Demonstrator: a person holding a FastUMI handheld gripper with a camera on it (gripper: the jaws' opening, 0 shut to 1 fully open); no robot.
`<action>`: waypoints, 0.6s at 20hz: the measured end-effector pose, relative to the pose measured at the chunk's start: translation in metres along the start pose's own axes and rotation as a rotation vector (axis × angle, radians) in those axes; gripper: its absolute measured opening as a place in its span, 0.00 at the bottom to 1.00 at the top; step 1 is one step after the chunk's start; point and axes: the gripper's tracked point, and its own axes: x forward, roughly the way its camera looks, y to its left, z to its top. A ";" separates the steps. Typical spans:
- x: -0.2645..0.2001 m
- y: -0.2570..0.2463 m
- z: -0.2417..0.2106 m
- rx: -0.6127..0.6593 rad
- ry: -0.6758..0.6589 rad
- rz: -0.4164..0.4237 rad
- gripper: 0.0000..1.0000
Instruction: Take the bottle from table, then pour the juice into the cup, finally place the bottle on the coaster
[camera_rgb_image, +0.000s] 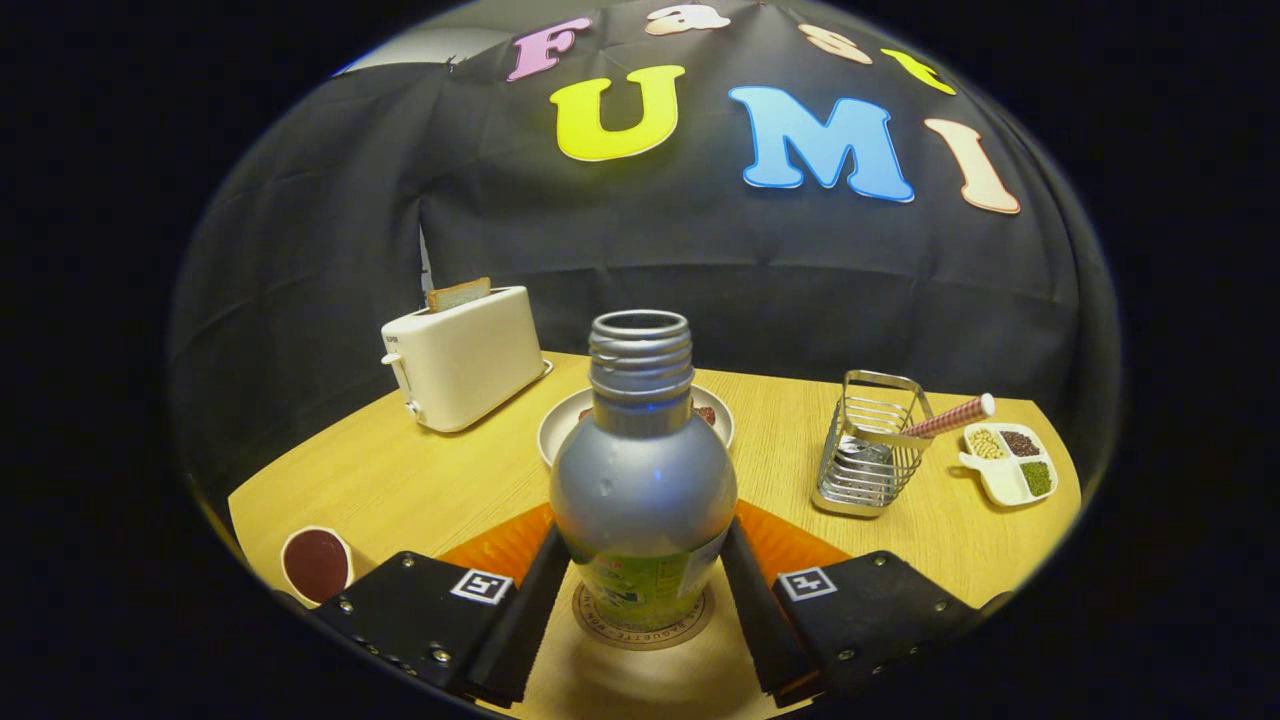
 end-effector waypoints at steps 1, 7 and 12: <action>-0.001 0.003 0.003 0.012 -0.014 0.011 0.84; -0.029 0.003 0.055 -0.018 -0.146 -0.011 0.99; -0.115 -0.024 0.160 -0.013 -0.330 -0.158 0.99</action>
